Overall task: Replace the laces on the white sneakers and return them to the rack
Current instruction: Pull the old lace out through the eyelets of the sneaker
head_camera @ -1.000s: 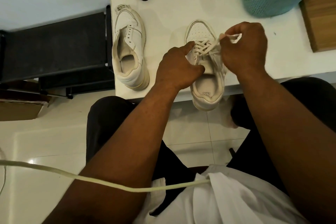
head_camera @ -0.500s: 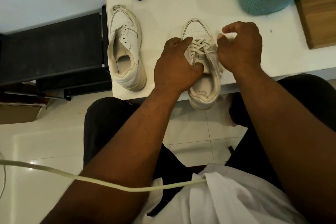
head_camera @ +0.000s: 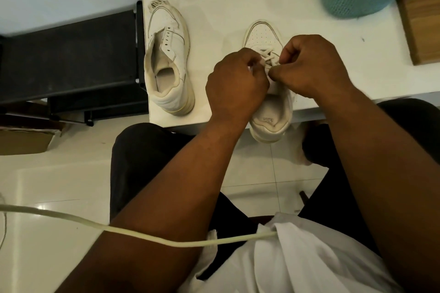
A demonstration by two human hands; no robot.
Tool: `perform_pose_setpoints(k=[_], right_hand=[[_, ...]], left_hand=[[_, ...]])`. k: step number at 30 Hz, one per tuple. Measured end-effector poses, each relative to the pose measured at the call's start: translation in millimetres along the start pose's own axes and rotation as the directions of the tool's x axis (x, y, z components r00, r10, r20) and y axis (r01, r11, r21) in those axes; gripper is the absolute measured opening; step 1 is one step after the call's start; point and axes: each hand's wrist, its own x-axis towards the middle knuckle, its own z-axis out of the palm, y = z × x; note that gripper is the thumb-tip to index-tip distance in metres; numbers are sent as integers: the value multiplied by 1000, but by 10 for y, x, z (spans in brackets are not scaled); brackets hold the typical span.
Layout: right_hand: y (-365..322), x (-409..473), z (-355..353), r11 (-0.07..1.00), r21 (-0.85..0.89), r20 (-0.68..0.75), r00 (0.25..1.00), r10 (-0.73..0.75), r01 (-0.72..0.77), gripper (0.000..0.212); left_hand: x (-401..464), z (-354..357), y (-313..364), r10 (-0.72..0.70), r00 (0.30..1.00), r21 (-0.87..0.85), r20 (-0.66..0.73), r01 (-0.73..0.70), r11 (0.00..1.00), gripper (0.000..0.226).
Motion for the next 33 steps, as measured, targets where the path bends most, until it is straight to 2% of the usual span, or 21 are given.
perform_pose_setpoints(k=[2,4,6,8,13,16,18,19,21,23,25,27,29,31,33], right_hand=[[-2,6,-1,999,37,14,1000,24,-25,17],[0,8,-10,994,102,23,999,39,-41,16],[17,22,-14,988,150,1,999,40,-39,15],[26,24,-8,985,174,-20,1000,18,-15,12],[29,10,3,970,244,-17,1000,5,0,15],[30,7,-6,963,271,-14,1000,5,-1,16],[32,16,-12,964,267,-28,999,17,-9,13],[33,21,-11,963,270,-34,999,26,-16,13],[38,27,-6,958,285,-34,999,35,-24,14],[45,29,-2,950,311,-21,999,42,-33,14],[43,29,8,943,331,-16,999,42,-35,13],[36,26,16,942,335,-24,999,33,-23,13],[37,20,22,943,334,-36,999,28,-14,12],[42,17,29,944,329,-39,999,22,-9,11],[41,18,34,944,330,-33,999,15,-4,11]], left_hand=[[34,-6,-3,-33,999,-15,-9,33,999,10],[43,-17,-34,30,999,-35,38,-29,999,11],[40,-21,-49,135,985,-33,112,-132,991,33],[14,9,-47,163,971,3,173,-166,986,46],[-15,72,-61,135,990,43,27,-136,990,19],[-2,81,-65,109,994,89,-7,-108,990,8],[18,76,-33,36,999,10,-22,-35,999,5],[44,68,-19,-61,998,-88,-34,57,994,6],[134,51,-43,-308,951,-333,-15,285,899,10],[198,33,-94,-414,910,-444,32,384,810,9],[197,-14,-102,-285,958,-369,41,280,886,7],[147,-19,-117,4,996,-225,86,16,974,34],[94,29,-109,175,971,-60,166,-167,984,49],[67,62,-110,150,970,64,189,-164,984,44],[61,80,-124,121,982,159,146,-144,977,34]])
